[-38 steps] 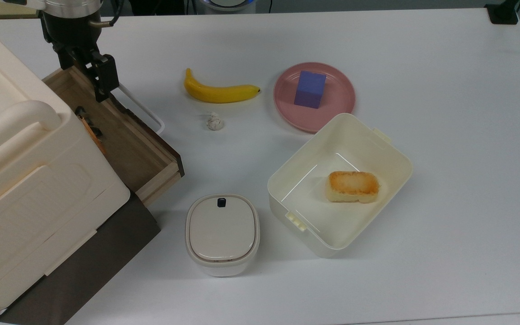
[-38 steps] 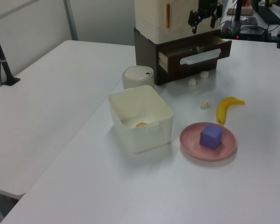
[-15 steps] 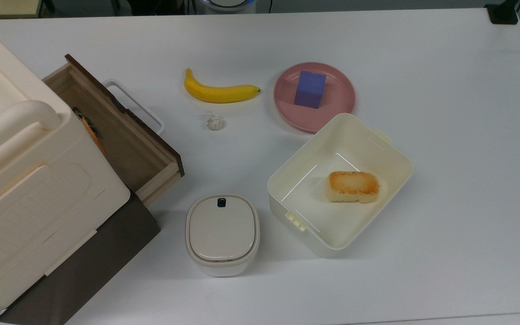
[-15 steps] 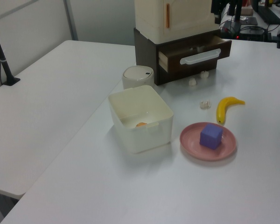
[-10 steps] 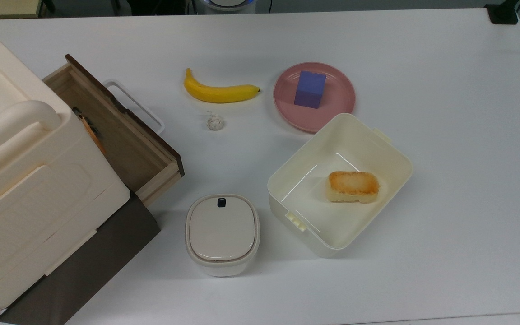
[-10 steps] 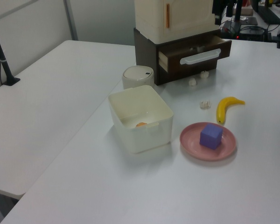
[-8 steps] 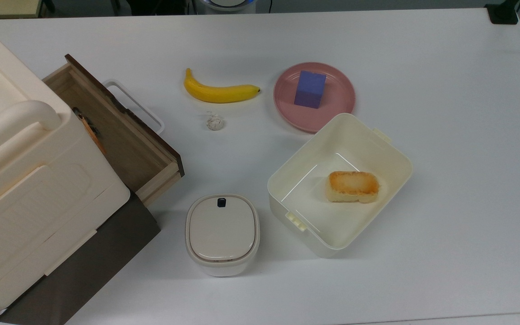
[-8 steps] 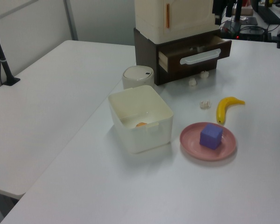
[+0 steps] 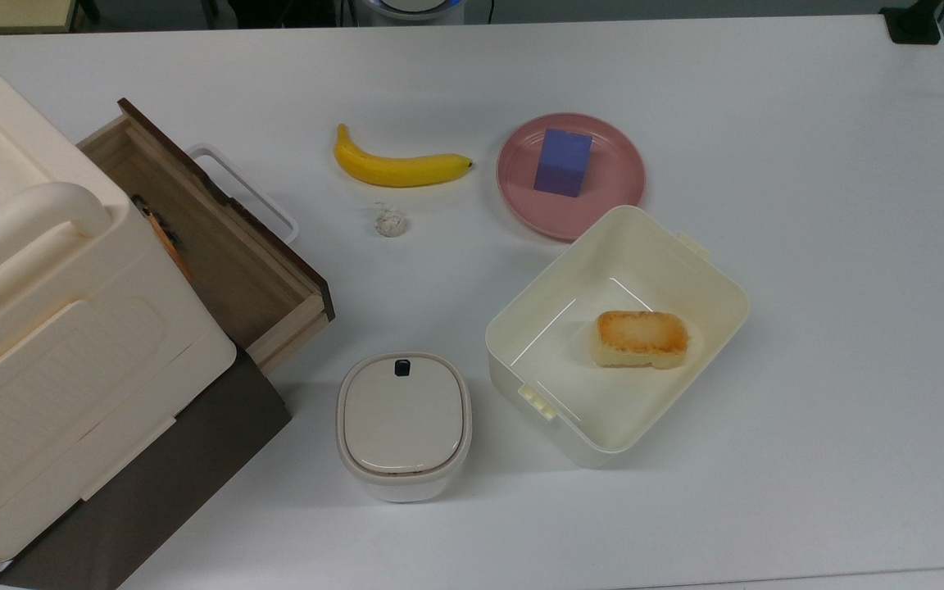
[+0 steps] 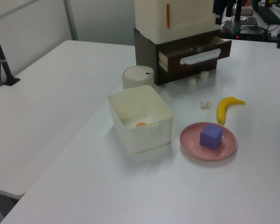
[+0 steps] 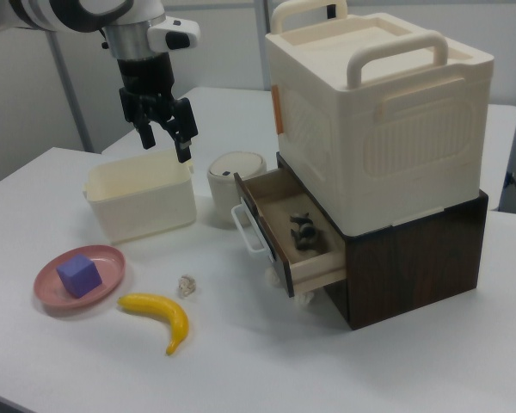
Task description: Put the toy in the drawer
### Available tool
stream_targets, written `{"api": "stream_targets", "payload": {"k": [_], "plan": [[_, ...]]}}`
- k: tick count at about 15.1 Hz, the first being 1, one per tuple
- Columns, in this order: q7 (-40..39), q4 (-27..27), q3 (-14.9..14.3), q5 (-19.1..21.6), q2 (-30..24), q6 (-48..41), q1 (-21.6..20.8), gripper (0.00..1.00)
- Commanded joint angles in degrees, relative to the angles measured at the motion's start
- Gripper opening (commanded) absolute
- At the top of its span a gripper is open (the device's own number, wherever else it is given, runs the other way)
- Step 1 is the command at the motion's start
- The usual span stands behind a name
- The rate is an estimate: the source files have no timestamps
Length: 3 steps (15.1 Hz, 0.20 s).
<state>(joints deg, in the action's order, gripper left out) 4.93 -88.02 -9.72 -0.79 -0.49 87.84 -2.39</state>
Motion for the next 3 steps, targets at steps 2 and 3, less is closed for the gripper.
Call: {"api": "stream_targets", "payload": {"k": [2, 3], "plan": [[-0.9, -0.9, -0.6, 1.6, -0.3, 1.5, -0.2, 1.0], [-0.8, -0.8, -0.6, 1.7, -0.2, 1.5, -0.2, 1.0]]}}
